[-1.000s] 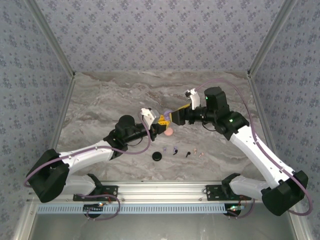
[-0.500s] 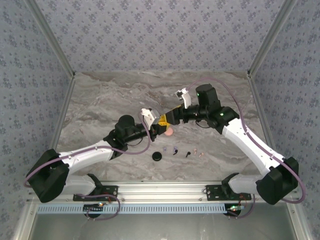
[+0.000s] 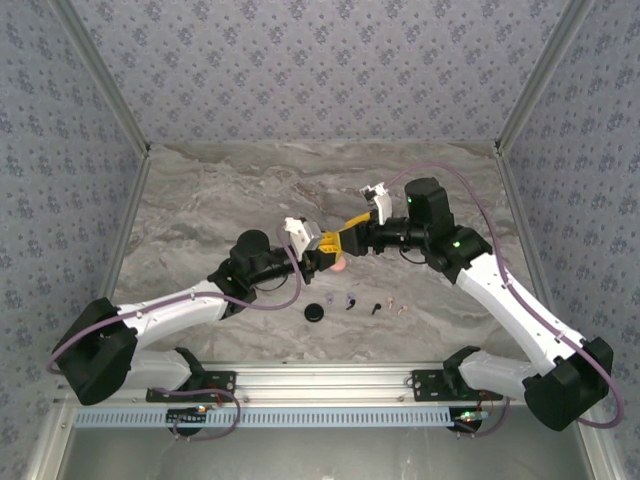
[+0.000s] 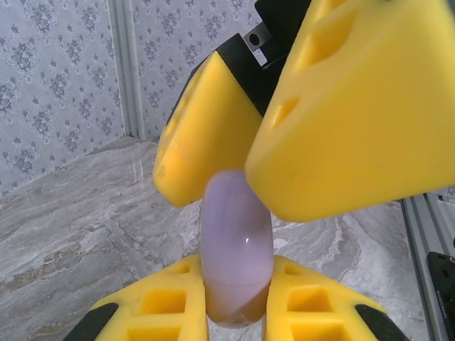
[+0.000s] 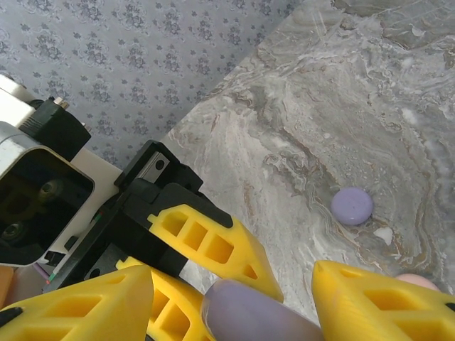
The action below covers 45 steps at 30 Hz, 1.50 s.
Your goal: Insert wireless bluetooth earbuds into charging case
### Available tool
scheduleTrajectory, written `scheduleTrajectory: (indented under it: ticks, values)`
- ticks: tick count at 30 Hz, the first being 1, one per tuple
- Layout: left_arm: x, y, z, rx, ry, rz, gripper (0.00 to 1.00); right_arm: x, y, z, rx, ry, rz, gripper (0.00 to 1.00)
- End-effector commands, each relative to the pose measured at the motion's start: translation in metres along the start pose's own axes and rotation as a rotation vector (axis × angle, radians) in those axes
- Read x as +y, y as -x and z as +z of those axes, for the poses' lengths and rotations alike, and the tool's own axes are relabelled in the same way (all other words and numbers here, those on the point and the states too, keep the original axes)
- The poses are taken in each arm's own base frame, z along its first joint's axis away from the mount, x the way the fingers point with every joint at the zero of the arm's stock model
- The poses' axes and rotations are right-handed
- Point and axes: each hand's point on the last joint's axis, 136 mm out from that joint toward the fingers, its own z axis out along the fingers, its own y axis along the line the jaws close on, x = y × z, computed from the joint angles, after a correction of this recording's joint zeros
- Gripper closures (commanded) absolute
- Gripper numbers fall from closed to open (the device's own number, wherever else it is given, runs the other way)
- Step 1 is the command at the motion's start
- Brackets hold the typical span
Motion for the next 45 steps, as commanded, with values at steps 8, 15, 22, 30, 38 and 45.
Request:
scheduleTrajectory:
  ticks: [8,15,22,30,38,45]
  values:
    - [0.009,0.007,0.002,0.003,0.047,-0.006,1.0,-0.01,0.005,-0.013,-0.026,-0.105,-0.011,0.31]
    - [0.038,-0.009,0.005,0.083,0.142,-0.07,1.0,-0.079,-0.001,-0.06,-0.137,-0.363,0.197,0.17]
    - [0.104,-0.046,0.006,0.215,0.271,-0.214,1.0,-0.117,-0.018,-0.112,-0.386,-0.519,0.337,0.0]
    - [0.161,-0.097,0.027,0.385,0.325,-0.466,1.0,-0.13,-0.045,-0.125,-0.444,-0.53,0.457,0.0]
    - [0.178,-0.145,0.049,0.572,0.33,-0.626,1.0,-0.138,-0.066,-0.126,-0.37,-0.598,0.491,0.0]
    - [0.183,-0.17,0.063,0.642,0.273,-0.718,0.96,-0.142,-0.076,-0.126,-0.316,-0.631,0.505,0.0]
